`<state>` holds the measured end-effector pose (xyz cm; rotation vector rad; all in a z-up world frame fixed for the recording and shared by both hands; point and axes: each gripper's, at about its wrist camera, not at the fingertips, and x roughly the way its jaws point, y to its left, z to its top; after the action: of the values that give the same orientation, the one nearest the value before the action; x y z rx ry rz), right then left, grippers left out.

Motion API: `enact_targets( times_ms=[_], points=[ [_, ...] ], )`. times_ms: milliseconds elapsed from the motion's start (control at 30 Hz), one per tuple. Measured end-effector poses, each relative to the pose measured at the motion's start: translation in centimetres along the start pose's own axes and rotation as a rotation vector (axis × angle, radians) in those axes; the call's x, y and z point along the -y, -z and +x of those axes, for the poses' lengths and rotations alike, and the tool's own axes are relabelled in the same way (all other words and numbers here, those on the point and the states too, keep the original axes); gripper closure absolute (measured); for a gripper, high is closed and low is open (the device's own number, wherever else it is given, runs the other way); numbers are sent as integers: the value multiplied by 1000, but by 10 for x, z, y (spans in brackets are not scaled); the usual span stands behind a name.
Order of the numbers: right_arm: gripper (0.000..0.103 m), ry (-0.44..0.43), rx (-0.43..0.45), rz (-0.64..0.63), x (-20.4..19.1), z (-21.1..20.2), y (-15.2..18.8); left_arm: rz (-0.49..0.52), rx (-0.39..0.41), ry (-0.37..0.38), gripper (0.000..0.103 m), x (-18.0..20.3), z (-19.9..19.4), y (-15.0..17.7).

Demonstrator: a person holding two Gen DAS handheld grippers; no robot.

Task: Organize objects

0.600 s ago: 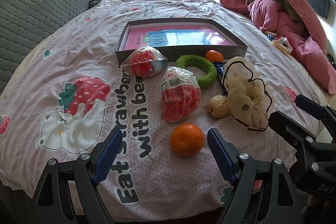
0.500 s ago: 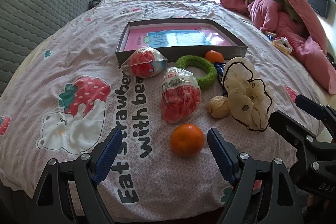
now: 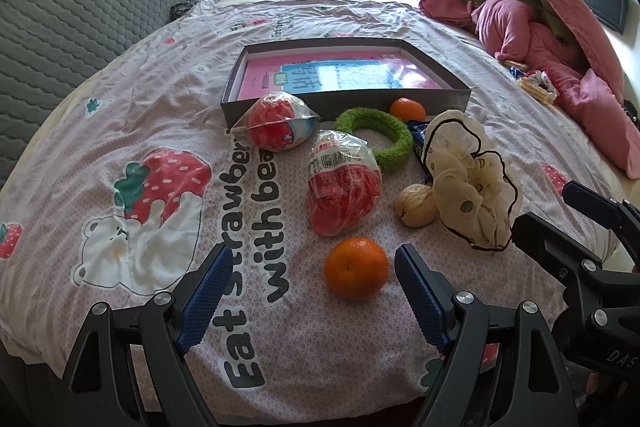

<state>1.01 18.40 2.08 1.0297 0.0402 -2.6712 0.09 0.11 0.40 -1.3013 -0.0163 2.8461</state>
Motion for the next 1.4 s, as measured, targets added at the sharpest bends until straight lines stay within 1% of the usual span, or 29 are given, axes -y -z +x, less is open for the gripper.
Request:
enact_targets(
  times_ms=[367,900,1067,1200,1400],
  points=[
    [16,-3,0,4,0,-1,0,10,18,5,19,3,-4,1],
    [16,-1,2,-3,-3,-5,1,-5,24,27,19,1,-10,2],
    [16,1,1,-8,-3,-6,1,-19,4,62,19,-3,-10,3],
    [16,-5,-5,-6,-4,-6,2,-21,-4,65,19,-4,-8,4],
    [16,-9,-25,3,0,-1,5,-15,-41,75,19,-5,0,9]
  ],
)
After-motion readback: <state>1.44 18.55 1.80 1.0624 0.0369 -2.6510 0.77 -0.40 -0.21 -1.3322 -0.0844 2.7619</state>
